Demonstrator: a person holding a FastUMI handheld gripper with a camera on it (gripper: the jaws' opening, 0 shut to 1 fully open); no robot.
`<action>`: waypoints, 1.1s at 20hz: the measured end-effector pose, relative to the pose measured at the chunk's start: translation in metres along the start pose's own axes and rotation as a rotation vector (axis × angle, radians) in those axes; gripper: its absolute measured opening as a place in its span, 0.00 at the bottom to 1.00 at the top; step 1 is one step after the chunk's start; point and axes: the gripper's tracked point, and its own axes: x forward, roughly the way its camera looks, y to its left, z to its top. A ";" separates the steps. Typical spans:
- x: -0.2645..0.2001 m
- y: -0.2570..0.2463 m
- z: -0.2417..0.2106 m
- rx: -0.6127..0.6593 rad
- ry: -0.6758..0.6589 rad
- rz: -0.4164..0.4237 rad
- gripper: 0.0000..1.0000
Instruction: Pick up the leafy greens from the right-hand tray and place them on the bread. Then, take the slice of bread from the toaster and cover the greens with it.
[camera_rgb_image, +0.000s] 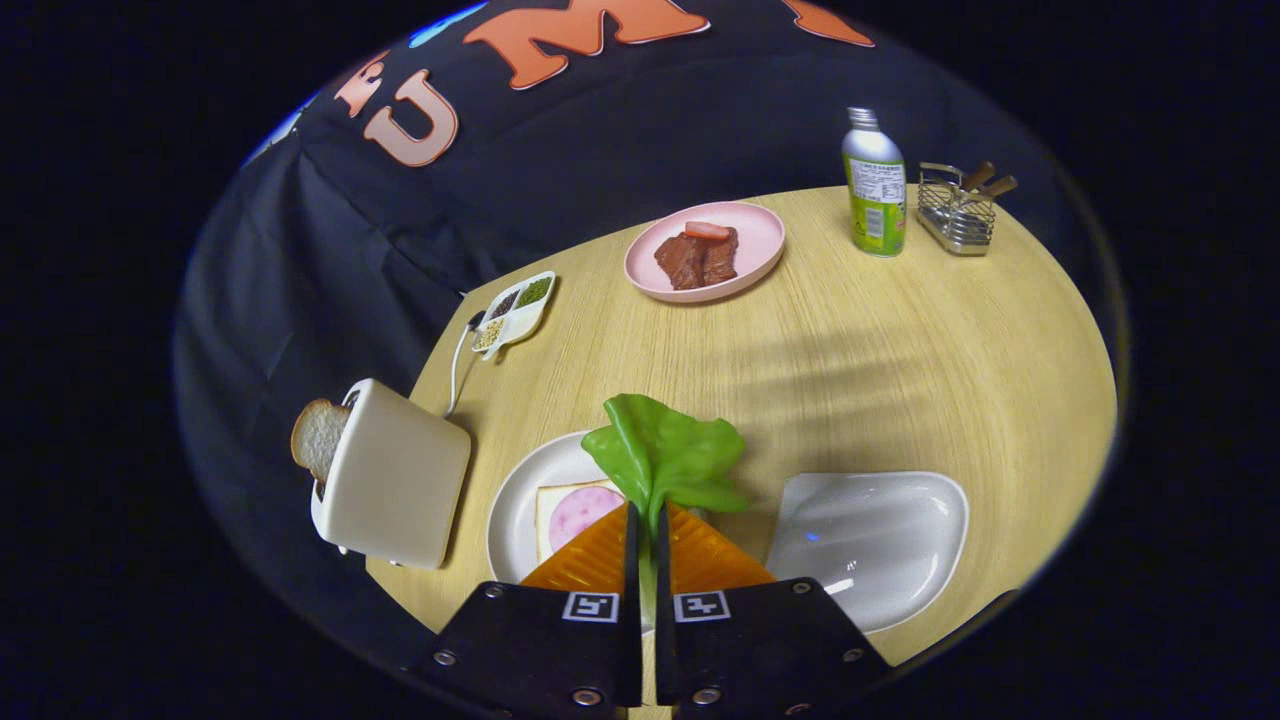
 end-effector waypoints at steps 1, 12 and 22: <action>0.005 0.006 -0.002 -0.001 0.005 0.009 0.06; 0.046 0.039 -0.024 0.030 0.104 0.090 0.06; 0.055 0.045 -0.034 -0.067 0.101 0.043 0.39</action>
